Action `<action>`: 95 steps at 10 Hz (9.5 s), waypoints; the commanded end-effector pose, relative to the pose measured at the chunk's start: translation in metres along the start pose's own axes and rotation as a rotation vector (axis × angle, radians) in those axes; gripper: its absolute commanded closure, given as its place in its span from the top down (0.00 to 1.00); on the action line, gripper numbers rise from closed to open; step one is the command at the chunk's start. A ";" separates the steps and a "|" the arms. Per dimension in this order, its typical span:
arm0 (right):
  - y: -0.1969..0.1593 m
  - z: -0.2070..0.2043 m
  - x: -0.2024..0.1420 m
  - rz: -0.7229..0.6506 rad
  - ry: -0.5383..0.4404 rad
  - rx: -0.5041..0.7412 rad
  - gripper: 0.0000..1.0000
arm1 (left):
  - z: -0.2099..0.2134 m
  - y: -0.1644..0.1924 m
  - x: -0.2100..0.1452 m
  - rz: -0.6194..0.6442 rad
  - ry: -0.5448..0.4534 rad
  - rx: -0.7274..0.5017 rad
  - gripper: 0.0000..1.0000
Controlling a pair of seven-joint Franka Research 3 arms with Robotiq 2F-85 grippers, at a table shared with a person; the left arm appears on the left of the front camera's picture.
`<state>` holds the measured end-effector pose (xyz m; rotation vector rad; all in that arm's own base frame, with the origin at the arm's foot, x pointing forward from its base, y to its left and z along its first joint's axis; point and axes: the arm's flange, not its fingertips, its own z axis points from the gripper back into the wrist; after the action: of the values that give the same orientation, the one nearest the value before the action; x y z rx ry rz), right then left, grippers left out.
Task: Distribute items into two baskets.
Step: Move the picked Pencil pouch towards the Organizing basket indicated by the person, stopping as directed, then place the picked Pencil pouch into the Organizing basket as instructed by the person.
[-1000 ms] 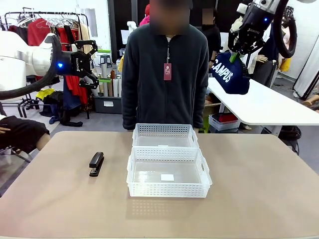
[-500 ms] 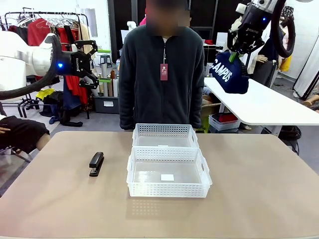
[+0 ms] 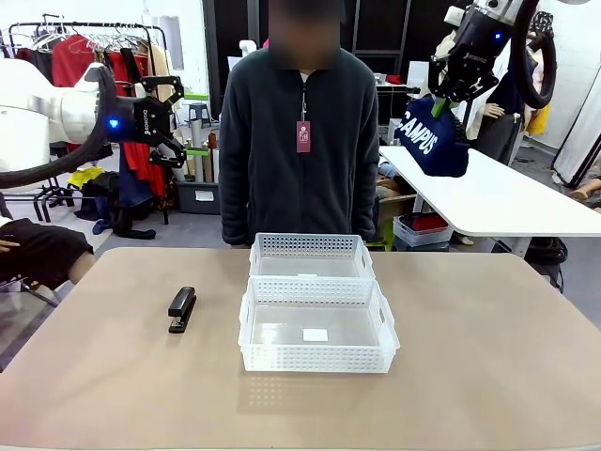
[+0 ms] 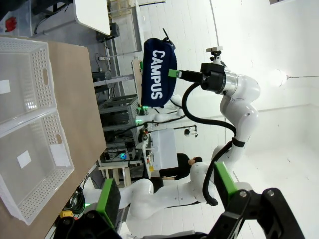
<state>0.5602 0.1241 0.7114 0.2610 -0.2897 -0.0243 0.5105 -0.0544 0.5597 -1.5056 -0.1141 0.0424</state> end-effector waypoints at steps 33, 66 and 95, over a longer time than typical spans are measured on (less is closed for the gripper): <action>0.183 -0.093 -0.016 1.114 0.080 -0.068 0.00 | 0.001 0.000 -0.002 -0.003 0.000 0.006 1.00; 0.191 -0.281 -0.016 1.478 0.290 -0.102 0.00 | 0.001 0.000 -0.002 -0.003 0.000 0.006 1.00; 0.166 -0.387 0.017 1.452 0.339 -0.043 0.15 | 0.001 0.000 -0.002 -0.003 0.000 0.006 1.00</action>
<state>0.6728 0.3745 0.3923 -0.0480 -0.0942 1.4486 0.5103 -0.0544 0.5594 -1.5056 -0.1135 0.0428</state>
